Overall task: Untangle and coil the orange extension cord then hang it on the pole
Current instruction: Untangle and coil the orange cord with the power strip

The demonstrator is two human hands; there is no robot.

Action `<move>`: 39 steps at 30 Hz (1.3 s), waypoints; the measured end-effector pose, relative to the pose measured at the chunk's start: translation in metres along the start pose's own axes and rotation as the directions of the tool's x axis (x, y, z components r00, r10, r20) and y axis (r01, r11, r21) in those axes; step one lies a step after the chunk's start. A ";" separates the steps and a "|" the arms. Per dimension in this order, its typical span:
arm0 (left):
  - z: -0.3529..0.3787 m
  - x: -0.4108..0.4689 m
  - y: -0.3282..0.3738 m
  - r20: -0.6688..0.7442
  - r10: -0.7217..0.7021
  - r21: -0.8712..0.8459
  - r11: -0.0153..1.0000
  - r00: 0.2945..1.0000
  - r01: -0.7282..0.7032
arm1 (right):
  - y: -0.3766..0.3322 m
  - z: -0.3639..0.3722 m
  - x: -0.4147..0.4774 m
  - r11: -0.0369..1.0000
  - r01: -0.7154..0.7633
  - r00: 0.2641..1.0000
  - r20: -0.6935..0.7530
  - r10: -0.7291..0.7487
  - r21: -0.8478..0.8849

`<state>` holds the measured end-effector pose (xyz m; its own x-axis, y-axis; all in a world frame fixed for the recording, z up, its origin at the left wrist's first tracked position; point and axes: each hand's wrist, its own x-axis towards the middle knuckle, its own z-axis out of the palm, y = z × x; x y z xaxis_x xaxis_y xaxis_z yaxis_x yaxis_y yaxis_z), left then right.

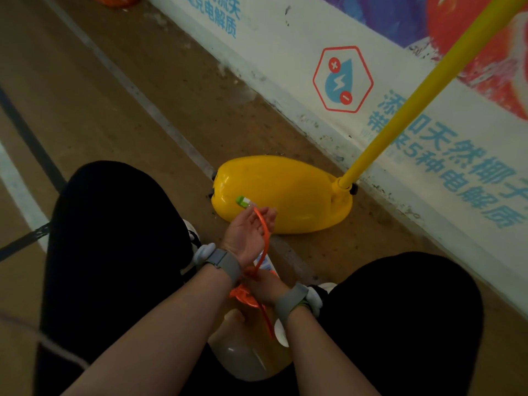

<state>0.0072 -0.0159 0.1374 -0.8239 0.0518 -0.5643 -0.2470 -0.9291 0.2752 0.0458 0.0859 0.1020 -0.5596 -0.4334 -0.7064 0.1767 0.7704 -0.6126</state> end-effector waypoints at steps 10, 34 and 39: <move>-0.062 0.010 -0.033 -0.364 -0.118 0.931 -0.020 0.924 0.364 | 0.010 -0.038 0.005 0.689 0.052 0.836 -0.409 0.366 0.723; -0.053 0.014 -0.014 0.068 0.284 0.997 -0.057 0.956 -0.054 | 0.028 -0.032 0.021 0.887 -0.054 0.915 -0.334 0.228 0.458; -0.027 0.009 -0.011 0.115 0.306 0.972 0.162 0.945 -0.170 | 0.036 -0.016 0.026 0.997 -0.082 0.980 -0.182 0.082 0.011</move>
<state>0.0166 -0.0153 0.1083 -0.9127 -0.1934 -0.3600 -0.3955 0.1965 0.8972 0.0248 0.1099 0.0676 -0.6811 -0.2762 -0.6781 0.2306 0.7981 -0.5566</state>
